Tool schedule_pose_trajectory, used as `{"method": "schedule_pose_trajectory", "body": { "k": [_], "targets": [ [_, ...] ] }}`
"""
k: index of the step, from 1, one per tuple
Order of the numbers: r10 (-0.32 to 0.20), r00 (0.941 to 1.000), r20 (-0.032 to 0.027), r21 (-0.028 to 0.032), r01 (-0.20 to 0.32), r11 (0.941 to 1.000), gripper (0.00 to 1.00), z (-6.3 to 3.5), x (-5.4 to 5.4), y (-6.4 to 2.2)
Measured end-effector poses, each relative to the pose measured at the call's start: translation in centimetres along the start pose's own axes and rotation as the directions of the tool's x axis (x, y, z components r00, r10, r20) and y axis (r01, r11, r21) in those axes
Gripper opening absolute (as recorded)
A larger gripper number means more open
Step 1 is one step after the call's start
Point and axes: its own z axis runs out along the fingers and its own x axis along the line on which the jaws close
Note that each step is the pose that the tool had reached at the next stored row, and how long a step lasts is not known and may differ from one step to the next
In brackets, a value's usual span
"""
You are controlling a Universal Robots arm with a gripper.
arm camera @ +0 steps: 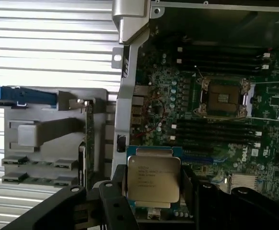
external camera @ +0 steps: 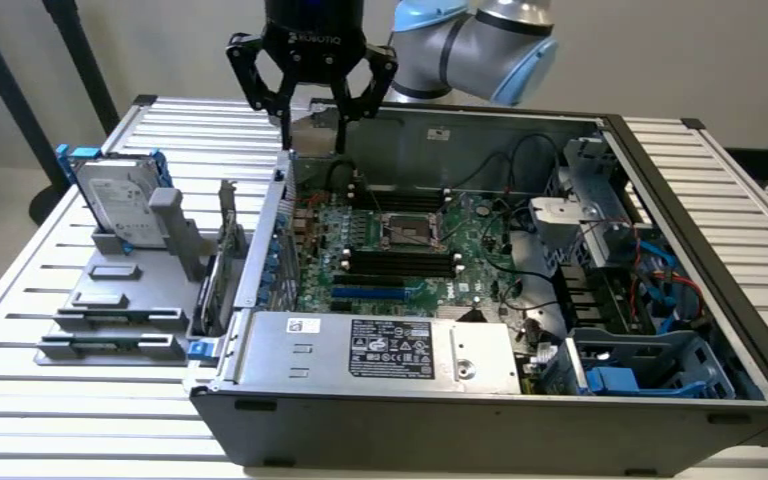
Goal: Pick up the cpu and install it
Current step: 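Pick up the cpu and move it towards the insertion slot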
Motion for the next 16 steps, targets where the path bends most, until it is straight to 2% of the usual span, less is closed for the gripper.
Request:
{"method": "schedule_pose_trajectory", "body": {
  "k": [16],
  "targets": [
    [0.000, 1.0000, 0.0000, 0.0003, 0.000, 1.0000, 0.55, 2.50, -7.1, 3.11]
  ]
}}
